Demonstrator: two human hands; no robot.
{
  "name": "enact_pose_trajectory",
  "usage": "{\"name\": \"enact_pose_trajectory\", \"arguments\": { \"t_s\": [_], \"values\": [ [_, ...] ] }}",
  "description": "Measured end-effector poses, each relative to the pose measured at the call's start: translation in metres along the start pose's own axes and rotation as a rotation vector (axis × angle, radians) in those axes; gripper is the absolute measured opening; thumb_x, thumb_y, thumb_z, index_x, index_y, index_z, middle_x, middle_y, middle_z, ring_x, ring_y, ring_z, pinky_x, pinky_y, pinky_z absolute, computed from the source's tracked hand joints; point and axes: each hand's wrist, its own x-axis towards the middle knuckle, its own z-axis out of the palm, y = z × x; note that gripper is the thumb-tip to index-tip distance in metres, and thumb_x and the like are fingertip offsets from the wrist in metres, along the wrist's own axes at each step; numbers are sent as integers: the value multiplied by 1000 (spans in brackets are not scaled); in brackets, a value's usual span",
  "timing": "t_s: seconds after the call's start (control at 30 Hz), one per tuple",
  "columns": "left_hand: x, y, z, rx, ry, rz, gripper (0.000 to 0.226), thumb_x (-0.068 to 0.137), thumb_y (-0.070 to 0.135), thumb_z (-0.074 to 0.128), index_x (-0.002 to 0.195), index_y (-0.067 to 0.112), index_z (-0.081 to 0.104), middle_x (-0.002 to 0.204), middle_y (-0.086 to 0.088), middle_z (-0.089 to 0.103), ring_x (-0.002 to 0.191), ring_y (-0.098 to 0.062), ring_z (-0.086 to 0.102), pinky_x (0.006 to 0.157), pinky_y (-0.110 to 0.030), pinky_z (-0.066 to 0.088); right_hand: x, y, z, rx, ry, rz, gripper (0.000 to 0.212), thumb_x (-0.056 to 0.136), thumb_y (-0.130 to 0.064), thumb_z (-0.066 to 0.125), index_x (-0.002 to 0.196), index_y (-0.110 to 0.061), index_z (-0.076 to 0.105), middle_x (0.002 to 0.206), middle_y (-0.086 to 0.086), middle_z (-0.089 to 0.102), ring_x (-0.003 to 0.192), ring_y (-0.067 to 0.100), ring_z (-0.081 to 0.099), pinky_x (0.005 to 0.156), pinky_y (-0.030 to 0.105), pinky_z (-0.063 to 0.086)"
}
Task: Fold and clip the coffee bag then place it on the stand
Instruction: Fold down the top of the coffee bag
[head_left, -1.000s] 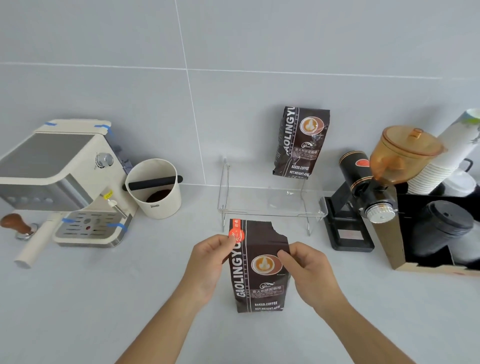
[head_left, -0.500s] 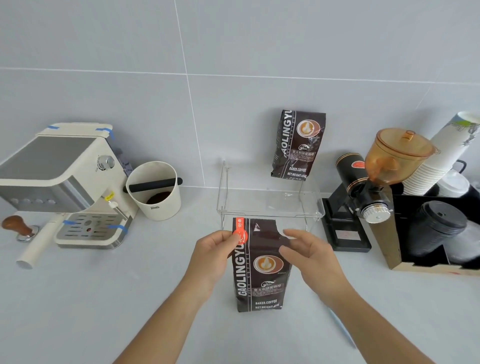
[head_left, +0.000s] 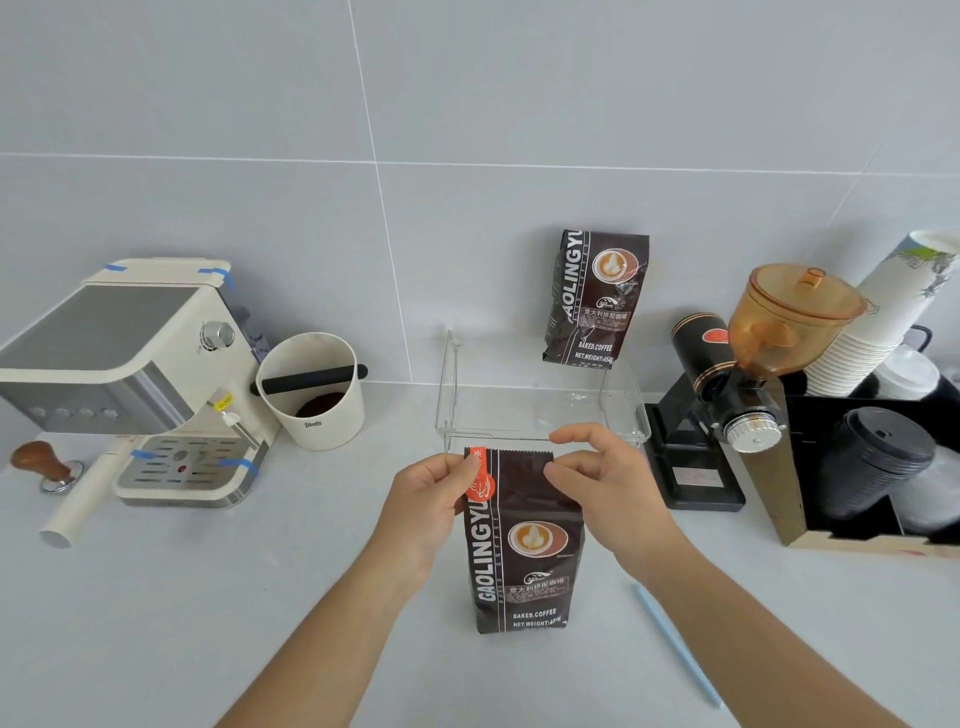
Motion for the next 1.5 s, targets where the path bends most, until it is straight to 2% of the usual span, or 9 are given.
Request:
{"name": "enact_pose_trajectory", "arguments": {
  "t_s": [0.17, 0.23, 0.33, 0.5, 0.6, 0.87, 1.13, 1.23, 1.5],
  "values": [
    [0, -2, -1, -35, -5, -7, 14, 89, 12, 62, 83, 3, 70, 81, -15, 73, 75, -23, 65, 79, -32, 52, 1, -3, -1, 81, -21, 55, 17, 86, 0, 65, 85, -16, 62, 60, 1, 70, 52, 15, 59, 52, 29, 37],
    [-1, 0, -1, -47, 3, 7, 6, 87, 11, 65, 91, 7, 68, 77, -13, 74, 72, -21, 66, 77, -31, 53, 0, -3, 0, 88, -35, 44, 20, 85, 6, 63, 79, -14, 64, 58, -1, 69, 50, 12, 56, 48, 24, 38],
    [0, 2, -5, -15, -5, 58, 19, 87, 11, 66, 104, 18, 64, 71, -12, 72, 69, -17, 69, 74, -31, 54, 1, -3, 3, 64, -46, 35, 25, 86, 8, 60, 78, -14, 71, 70, -1, 74, 62, 10, 65, 56, 19, 50],
    [-3, 6, -7, 201, -53, 186, 19, 86, 5, 65, 95, 21, 72, 75, -8, 69, 70, -12, 66, 68, -17, 53, 2, 1, 1, -125, -105, -18, 32, 81, 0, 72, 87, -32, 73, 87, 8, 71, 81, 19, 65, 71, 29, 56],
    [-1, 3, -10, 355, -103, 224, 39, 76, 3, 76, 99, 34, 68, 82, -3, 72, 73, -13, 68, 76, -25, 57, 2, 3, 2, -229, -92, -44, 42, 77, -1, 75, 87, -42, 70, 93, 12, 71, 89, 29, 66, 81, 41, 60],
    [6, 4, -15, 580, -122, 276, 27, 77, 20, 77, 103, 27, 72, 85, 12, 72, 75, -3, 67, 74, -16, 53, 3, 3, 2, -366, -119, -74, 28, 81, -13, 73, 81, -41, 69, 88, -5, 75, 83, 13, 71, 77, 31, 59],
    [12, 2, -20, 540, -170, 281, 18, 80, 21, 74, 73, 38, 73, 82, -1, 72, 75, -13, 69, 71, -23, 51, 6, 4, 2, -475, -116, -142, 25, 81, -18, 72, 67, -38, 68, 81, -4, 67, 72, 10, 62, 71, 25, 52],
    [14, 4, -20, 547, -166, 258, 16, 80, 22, 74, 72, 36, 71, 87, -5, 68, 77, -15, 67, 72, -23, 49, 5, 3, 3, -468, -111, -137, 26, 83, -18, 71, 66, -36, 66, 82, -4, 68, 74, 10, 63, 71, 24, 51],
    [11, 2, -20, 386, -222, 186, 23, 82, 8, 71, 83, 30, 72, 71, -16, 67, 69, -23, 63, 71, -34, 49, 2, 5, 2, -195, -121, 43, 19, 84, -5, 69, 74, -21, 73, 68, 0, 76, 63, 17, 70, 62, 31, 58]
  ]
}}
